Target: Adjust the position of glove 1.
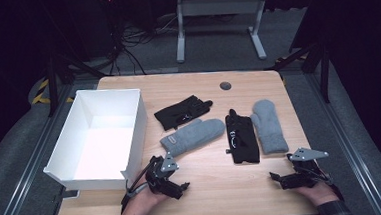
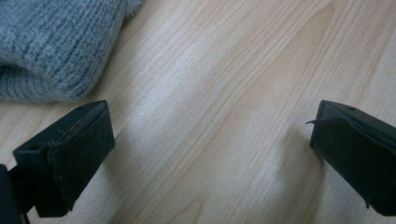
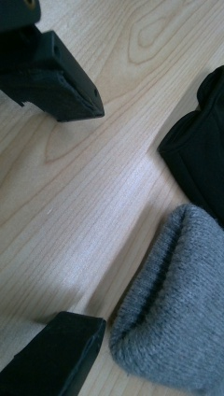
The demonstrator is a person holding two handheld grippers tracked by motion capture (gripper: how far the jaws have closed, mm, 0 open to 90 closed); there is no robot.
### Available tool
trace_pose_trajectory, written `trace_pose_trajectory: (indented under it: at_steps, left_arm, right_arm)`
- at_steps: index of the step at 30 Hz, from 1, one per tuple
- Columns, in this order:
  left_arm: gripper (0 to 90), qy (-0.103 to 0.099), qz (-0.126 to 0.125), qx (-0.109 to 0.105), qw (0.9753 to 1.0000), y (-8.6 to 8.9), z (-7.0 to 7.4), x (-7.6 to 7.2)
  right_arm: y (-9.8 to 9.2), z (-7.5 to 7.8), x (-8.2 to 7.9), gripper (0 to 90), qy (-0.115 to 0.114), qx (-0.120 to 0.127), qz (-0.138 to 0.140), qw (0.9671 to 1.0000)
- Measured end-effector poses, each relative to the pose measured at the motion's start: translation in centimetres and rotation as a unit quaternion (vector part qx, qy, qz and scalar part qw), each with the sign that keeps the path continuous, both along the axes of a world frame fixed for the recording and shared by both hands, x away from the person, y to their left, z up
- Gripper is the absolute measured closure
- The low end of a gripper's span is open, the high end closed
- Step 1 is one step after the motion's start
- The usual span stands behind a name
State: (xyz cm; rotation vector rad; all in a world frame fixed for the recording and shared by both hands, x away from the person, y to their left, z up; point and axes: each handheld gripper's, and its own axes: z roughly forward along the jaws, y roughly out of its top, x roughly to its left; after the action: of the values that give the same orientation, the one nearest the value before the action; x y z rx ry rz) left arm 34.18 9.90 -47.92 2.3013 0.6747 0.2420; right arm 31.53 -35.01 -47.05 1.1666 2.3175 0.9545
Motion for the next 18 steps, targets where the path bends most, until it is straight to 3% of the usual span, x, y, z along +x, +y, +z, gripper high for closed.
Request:
trace_pose_trajectory:
  at_steps: [11,18]
  left_arm:
    - [0.1,0.001,-0.001,0.001,1.0000,0.0,0.0,0.0]
    - [0.1,0.000,-0.001,0.000,1.0000,0.0,0.0,0.0]
  right_arm:
    - [0.0,0.0,0.0,3.5,0.001,0.000,-0.003,1.0000]
    - [-0.3,1.0,0.0,23.2,0.011,0.000,-0.006,0.9999]
